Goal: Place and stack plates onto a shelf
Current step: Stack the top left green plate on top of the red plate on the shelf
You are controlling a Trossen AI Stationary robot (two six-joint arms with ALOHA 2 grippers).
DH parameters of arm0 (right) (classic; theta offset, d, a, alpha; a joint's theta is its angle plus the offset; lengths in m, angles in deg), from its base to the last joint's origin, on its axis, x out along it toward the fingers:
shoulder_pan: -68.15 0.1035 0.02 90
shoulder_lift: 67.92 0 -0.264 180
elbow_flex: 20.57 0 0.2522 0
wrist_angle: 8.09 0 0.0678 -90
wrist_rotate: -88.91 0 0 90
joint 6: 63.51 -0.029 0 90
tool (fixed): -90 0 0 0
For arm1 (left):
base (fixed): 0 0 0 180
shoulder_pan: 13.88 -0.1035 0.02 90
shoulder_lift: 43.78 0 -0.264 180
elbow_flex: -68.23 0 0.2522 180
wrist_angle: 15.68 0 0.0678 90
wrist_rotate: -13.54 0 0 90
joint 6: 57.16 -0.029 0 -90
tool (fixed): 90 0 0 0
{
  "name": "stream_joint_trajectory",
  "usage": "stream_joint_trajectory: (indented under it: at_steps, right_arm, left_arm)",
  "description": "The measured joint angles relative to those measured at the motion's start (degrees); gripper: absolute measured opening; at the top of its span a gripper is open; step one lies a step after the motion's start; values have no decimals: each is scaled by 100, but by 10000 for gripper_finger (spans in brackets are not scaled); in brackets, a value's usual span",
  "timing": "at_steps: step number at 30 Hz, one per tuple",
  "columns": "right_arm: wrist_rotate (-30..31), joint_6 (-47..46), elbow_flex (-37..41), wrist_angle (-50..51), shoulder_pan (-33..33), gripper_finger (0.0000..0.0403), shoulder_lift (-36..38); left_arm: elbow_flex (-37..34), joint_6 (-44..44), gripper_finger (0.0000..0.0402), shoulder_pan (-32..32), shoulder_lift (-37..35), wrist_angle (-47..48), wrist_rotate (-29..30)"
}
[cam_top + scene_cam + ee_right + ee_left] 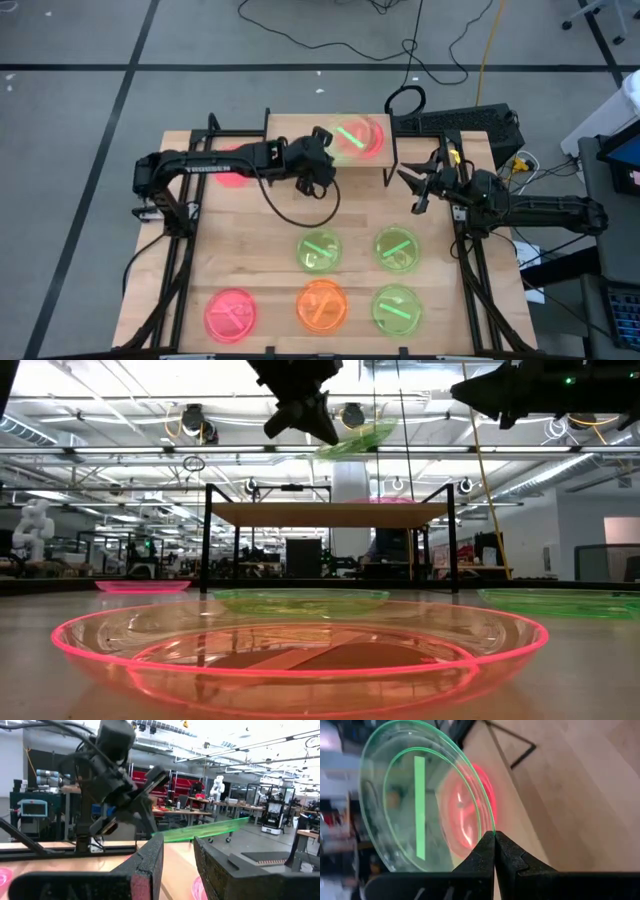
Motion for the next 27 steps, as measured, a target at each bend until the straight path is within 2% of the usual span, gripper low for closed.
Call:
stream_joint_trajectory:
  at_steps: [11, 19, 27]
  right_arm:
    - [-2, -15, -2, 31, -4, 91, 68]
    - [4, -40, -1, 48, -17, 91, 81]
    - [9, -42, -2, 46, -17, 91, 81]
  left_arm:
    - [2, -564, 0, -605, 160, -841, -1059]
    - [-4, -916, 0, -754, 847, -1126, -1099]
    - [-4, -1065, 2, -764, 1230, -1348, -1073]
